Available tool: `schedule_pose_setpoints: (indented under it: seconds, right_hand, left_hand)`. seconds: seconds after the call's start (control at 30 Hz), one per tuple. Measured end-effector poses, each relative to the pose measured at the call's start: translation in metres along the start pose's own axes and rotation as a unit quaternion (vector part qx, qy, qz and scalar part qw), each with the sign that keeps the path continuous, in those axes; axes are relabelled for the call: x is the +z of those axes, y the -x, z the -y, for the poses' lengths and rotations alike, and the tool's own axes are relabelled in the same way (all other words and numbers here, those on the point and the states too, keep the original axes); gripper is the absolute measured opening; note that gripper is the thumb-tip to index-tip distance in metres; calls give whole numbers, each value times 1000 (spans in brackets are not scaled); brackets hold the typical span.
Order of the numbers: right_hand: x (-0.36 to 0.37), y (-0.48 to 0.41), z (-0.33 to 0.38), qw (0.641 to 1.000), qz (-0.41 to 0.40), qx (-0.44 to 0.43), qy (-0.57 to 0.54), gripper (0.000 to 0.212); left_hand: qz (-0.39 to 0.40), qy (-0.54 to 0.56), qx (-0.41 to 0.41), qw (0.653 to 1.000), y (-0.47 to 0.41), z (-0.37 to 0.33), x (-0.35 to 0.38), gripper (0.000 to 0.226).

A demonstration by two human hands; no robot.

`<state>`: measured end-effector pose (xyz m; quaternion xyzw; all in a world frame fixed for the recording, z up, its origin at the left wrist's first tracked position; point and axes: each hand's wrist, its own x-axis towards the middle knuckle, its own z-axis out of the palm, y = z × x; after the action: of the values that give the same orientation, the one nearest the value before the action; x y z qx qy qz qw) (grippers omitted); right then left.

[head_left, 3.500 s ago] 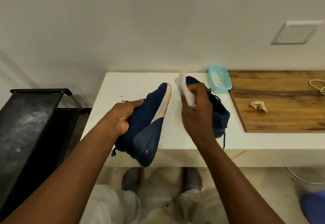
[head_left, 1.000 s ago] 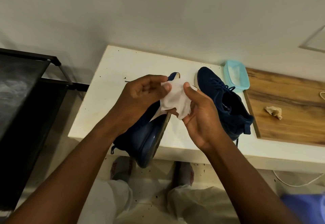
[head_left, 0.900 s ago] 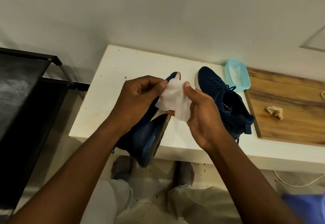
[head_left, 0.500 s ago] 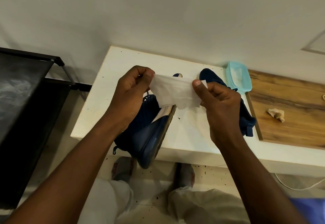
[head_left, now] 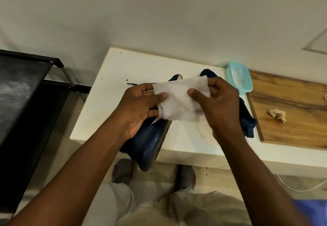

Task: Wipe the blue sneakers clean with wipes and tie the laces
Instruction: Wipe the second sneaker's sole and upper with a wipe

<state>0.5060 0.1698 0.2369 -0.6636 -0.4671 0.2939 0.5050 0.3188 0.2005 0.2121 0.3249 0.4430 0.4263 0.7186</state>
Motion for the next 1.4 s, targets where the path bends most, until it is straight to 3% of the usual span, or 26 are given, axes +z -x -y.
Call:
schedule_pose_setpoints:
  seconds: [0.1, 0.2, 0.27, 0.37, 0.4, 0.47, 0.6, 0.67, 0.7, 0.77, 0.83, 0.9, 0.93, 1.07, 1.17, 1.27, 1.33, 1.4]
  right_hand:
    - [13, 9, -2, 969, -26, -166, 180, 16]
    - [33, 29, -2, 945, 55, -202, 250, 25]
    - [39, 36, -3, 953, 100, -168, 230, 27]
    - [28, 25, 3, 990, 99, -96, 39, 24]
    - [23, 21, 4, 992, 75, -99, 20, 24]
    - [18, 19, 5, 986, 49, -134, 86, 22]
    - [34, 39, 9, 917, 134, -207, 314, 45]
    - [41, 45, 12, 872, 175, -190, 416, 52]
    - [41, 46, 13, 871, 185, -167, 424, 56]
    - [40, 45, 13, 898, 186, -137, 373, 64]
    - [39, 39, 14, 950, 148, -112, 252, 61]
    - [34, 29, 9, 985, 107, -78, 111, 33]
    - [30, 24, 8, 995, 82, -50, 41, 24]
    - [14, 7, 4, 982, 45, 109, -146, 29]
    - [5, -5, -1, 926, 48, 233, -292, 29]
    - [-6, -13, 3, 872, 36, 282, -399, 29]
    - [-7, -18, 5, 882, 64, 258, -389, 28]
    - [-2, -26, 6, 948, 47, 198, -244, 29]
  left_hand:
    - [-9, 0, 9, 1000, 2, 0, 8, 29]
    - [8, 6, 11, 1000, 6, 1, 13, 34]
    - [-3, -12, 20, 1000, 8, -1, 12, 39]
    - [-18, 3, 30, 999, 5, -1, 6, 31]
    - [-24, 14, 30, 999, 3, 0, 5, 28]
    - [-36, 25, 23, 999, 1, 1, 4, 24]
    - [-58, 27, -3, 998, 0, 2, 9, 24]
    - [-67, 9, -3, 998, 0, 1, 9, 28]
    - [-52, 15, -7, 999, 2, -1, 9, 30]
    - [35, 33, -21, 999, 10, -5, 11, 38]
    - [127, 28, -19, 991, 15, -8, 17, 57]
    - [160, 12, 1, 987, 12, -7, 19, 76]
    - [156, 1, 11, 988, 10, -8, 20, 81]
    - [103, -68, 79, 989, 8, -11, 16, 78]
    - [9, -168, 168, 971, 3, -1, 8, 45]
    - [-67, -260, 222, 937, -9, 14, -3, 25]
    - [-86, -321, 239, 912, -16, 22, -5, 20]
    - [-72, -393, 254, 881, -21, 30, -6, 23]
